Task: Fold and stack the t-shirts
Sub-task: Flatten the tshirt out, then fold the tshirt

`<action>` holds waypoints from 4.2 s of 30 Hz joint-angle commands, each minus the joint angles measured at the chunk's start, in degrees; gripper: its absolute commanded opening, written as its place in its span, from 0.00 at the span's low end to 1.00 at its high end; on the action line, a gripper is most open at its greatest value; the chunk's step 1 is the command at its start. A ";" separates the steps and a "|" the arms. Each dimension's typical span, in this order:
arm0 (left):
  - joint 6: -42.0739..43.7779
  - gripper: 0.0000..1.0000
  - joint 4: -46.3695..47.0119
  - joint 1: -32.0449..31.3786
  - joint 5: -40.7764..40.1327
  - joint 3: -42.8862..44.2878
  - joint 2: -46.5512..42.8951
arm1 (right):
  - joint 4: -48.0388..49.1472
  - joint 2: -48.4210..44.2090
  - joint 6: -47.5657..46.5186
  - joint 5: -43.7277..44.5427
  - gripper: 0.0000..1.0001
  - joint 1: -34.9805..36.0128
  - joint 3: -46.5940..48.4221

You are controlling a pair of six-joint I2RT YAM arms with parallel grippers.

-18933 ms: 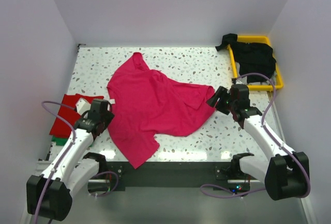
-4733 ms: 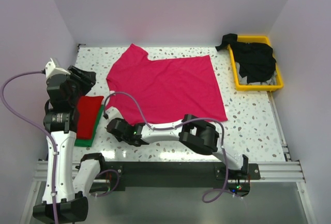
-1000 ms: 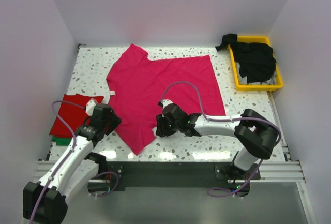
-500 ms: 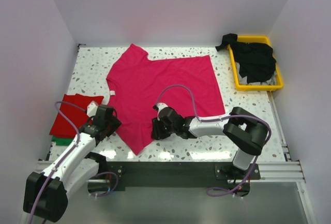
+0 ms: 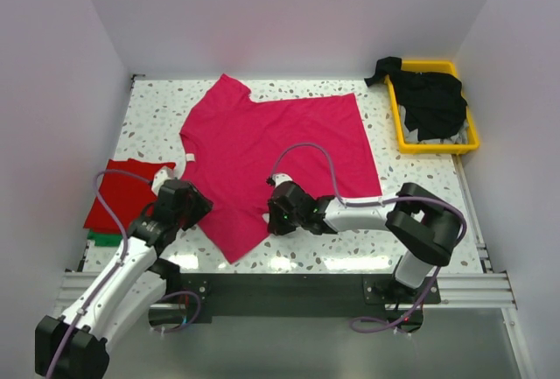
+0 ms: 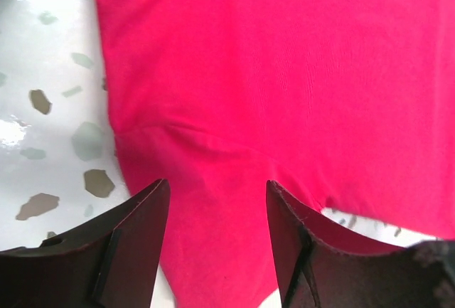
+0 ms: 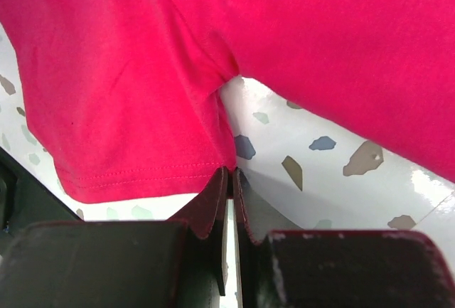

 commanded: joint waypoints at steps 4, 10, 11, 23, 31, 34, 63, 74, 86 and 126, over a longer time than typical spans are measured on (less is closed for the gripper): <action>-0.92 0.62 -1.49 -6.11 1.19 -0.57 -2.92 | -1.86 -1.17 -0.95 1.18 0.07 -0.62 0.13; -12.33 0.61 -7.88 -17.80 -7.41 -0.93 0.86 | -4.67 -3.01 -1.47 1.44 0.21 -0.97 2.14; -14.27 0.61 -9.12 -19.47 -8.82 -0.66 0.69 | -4.94 -3.36 -1.56 1.44 0.23 -1.14 2.32; -44.15 0.59 -20.03 -47.24 -18.76 -0.40 8.84 | -9.25 -10.92 -2.18 3.02 0.38 -4.13 2.50; -48.66 0.57 -20.65 -52.71 -23.86 2.24 14.57 | -14.26 -21.73 -3.23 6.89 0.42 -9.84 -0.92; -47.52 0.48 -17.59 -52.71 -25.70 0.75 12.91 | -15.93 -26.03 -3.93 7.42 0.44 -13.09 -2.94; -30.11 0.00 -16.52 -52.71 -34.50 4.70 -2.65 | -33.25 -37.39 -4.56 -0.49 0.47 -54.13 -11.04; -26.51 0.00 -13.88 -52.71 -34.93 5.06 -3.53 | -24.55 -32.46 -0.60 -1.99 0.39 -62.40 -16.92; -26.94 0.00 -15.46 -52.71 -35.64 5.40 -6.08 | -19.63 -31.59 -0.24 -2.07 0.40 -62.49 -17.80; -0.51 0.00 3.32 -31.06 -33.12 17.01 5.68 | -20.41 -20.60 -2.71 -10.68 0.02 -62.49 -3.49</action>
